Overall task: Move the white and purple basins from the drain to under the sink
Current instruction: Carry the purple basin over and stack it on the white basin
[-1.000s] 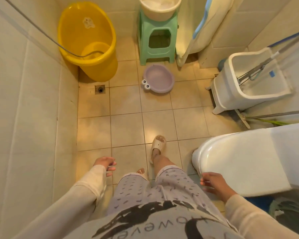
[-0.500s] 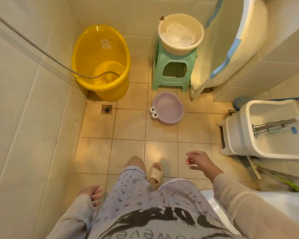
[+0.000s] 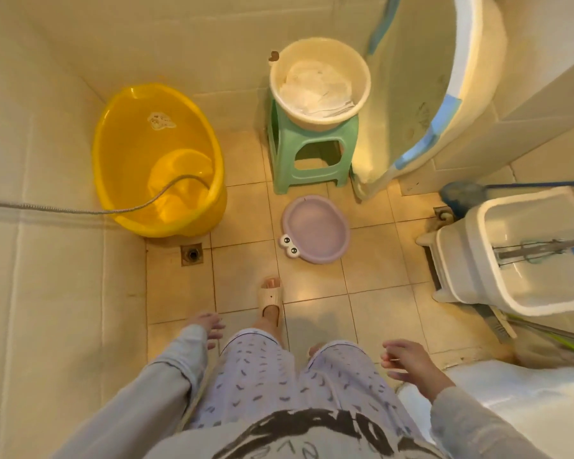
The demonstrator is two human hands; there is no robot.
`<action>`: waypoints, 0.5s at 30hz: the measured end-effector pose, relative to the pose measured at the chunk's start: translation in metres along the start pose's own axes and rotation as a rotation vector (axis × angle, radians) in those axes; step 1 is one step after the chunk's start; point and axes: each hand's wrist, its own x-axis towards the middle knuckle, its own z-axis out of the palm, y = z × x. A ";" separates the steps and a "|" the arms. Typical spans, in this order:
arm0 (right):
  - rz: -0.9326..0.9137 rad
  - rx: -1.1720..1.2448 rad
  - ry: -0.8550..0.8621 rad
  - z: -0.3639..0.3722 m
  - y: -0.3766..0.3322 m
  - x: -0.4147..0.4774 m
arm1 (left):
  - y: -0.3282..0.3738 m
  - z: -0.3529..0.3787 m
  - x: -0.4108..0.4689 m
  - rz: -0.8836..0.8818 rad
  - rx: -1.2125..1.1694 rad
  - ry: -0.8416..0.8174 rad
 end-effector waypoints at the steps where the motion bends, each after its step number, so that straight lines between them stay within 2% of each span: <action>1: 0.028 0.033 0.015 -0.001 0.000 0.001 | 0.022 -0.001 0.004 0.029 0.042 -0.009; 8: 0.117 0.159 0.070 0.005 -0.027 0.003 | 0.142 0.005 0.027 0.189 0.221 0.038; 15: 0.176 0.139 0.018 0.016 -0.073 0.042 | 0.173 0.039 0.066 0.143 0.347 0.013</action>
